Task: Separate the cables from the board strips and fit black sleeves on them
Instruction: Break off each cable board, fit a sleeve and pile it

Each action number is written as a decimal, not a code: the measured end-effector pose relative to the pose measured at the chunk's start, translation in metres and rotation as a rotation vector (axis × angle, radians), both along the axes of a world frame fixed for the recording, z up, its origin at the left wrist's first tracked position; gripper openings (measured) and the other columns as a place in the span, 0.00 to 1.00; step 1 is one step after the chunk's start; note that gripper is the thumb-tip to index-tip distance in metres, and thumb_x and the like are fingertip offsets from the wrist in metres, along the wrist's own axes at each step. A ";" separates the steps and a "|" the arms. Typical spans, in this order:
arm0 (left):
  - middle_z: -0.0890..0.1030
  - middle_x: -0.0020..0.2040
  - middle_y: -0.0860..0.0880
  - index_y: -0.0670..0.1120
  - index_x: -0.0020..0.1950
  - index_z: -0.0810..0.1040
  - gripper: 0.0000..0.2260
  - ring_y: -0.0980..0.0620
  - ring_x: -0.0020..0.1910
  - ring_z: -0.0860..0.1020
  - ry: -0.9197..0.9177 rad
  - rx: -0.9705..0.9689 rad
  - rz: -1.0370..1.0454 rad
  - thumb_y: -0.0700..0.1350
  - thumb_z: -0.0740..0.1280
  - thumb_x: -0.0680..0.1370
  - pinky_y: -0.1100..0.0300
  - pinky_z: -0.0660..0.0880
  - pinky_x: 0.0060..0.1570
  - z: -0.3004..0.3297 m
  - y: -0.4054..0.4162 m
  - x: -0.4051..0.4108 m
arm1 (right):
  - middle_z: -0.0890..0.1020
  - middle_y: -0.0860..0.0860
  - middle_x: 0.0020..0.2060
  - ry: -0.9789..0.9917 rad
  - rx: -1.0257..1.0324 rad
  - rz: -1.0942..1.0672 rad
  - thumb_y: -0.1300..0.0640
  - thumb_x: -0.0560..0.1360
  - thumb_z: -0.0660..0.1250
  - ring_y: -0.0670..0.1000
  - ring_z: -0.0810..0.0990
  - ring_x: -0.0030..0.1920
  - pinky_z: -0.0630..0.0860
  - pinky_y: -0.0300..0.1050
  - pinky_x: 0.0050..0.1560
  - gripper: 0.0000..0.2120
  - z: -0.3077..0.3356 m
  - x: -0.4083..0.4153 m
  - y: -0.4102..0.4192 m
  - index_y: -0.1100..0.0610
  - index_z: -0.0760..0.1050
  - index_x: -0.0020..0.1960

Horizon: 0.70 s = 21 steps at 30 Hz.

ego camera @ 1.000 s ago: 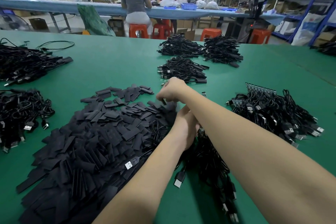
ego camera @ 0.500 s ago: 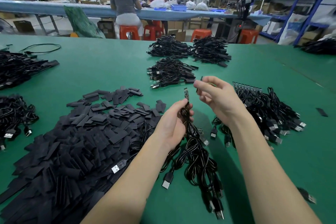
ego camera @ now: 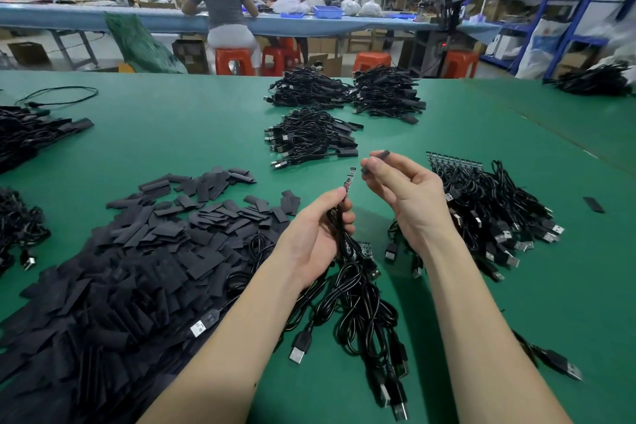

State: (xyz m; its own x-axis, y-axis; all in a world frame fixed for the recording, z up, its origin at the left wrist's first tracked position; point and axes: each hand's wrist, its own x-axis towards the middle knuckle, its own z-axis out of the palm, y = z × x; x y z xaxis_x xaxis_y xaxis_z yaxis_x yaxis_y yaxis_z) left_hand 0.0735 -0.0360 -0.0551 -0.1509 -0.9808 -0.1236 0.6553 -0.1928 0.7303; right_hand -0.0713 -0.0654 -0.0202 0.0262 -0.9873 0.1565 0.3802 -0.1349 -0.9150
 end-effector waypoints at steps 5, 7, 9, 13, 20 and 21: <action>0.76 0.38 0.49 0.45 0.47 0.76 0.04 0.55 0.32 0.73 -0.006 -0.022 -0.021 0.41 0.65 0.81 0.61 0.69 0.39 0.001 0.001 0.000 | 0.87 0.55 0.41 0.016 -0.029 -0.008 0.65 0.73 0.76 0.48 0.85 0.41 0.80 0.37 0.47 0.05 0.002 0.004 0.001 0.57 0.86 0.46; 0.76 0.39 0.49 0.45 0.47 0.76 0.03 0.55 0.32 0.73 -0.005 -0.034 -0.026 0.42 0.65 0.81 0.61 0.69 0.39 0.000 0.001 0.000 | 0.87 0.55 0.41 0.018 -0.037 -0.002 0.65 0.73 0.76 0.48 0.85 0.42 0.80 0.37 0.47 0.05 0.002 0.005 0.002 0.56 0.86 0.45; 0.76 0.38 0.49 0.45 0.47 0.76 0.02 0.55 0.32 0.73 -0.008 -0.054 -0.033 0.42 0.67 0.79 0.61 0.70 0.39 -0.001 0.001 0.001 | 0.87 0.55 0.41 0.015 -0.047 0.001 0.65 0.72 0.76 0.48 0.85 0.43 0.80 0.38 0.48 0.05 0.003 0.005 0.002 0.56 0.86 0.45; 0.76 0.39 0.49 0.45 0.47 0.77 0.04 0.54 0.33 0.73 -0.026 -0.091 -0.054 0.43 0.69 0.75 0.61 0.71 0.39 -0.001 0.001 0.002 | 0.87 0.55 0.42 0.024 -0.062 0.055 0.61 0.68 0.78 0.49 0.85 0.44 0.81 0.39 0.49 0.05 0.006 0.000 0.005 0.56 0.86 0.44; 0.76 0.39 0.49 0.46 0.43 0.80 0.02 0.54 0.34 0.73 -0.080 -0.156 -0.102 0.42 0.70 0.76 0.62 0.72 0.39 0.004 0.003 0.006 | 0.87 0.56 0.44 0.011 -0.061 0.146 0.57 0.62 0.78 0.47 0.85 0.45 0.80 0.37 0.48 0.09 0.015 -0.010 0.008 0.54 0.87 0.42; 0.76 0.39 0.49 0.47 0.43 0.81 0.02 0.54 0.34 0.73 -0.107 -0.165 -0.113 0.43 0.71 0.75 0.62 0.72 0.39 0.006 0.003 0.007 | 0.87 0.55 0.44 0.016 -0.057 0.161 0.57 0.63 0.78 0.47 0.85 0.45 0.80 0.37 0.48 0.08 0.016 -0.012 0.008 0.54 0.87 0.42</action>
State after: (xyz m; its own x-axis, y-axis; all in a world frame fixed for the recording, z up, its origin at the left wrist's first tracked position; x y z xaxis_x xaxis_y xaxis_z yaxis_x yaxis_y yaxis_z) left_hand 0.0804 -0.0327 -0.0492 -0.2552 -0.9668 0.0158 0.5539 -0.1328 0.8220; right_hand -0.0834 -0.0569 -0.0045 0.1861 -0.9597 0.2106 0.3863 -0.1256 -0.9138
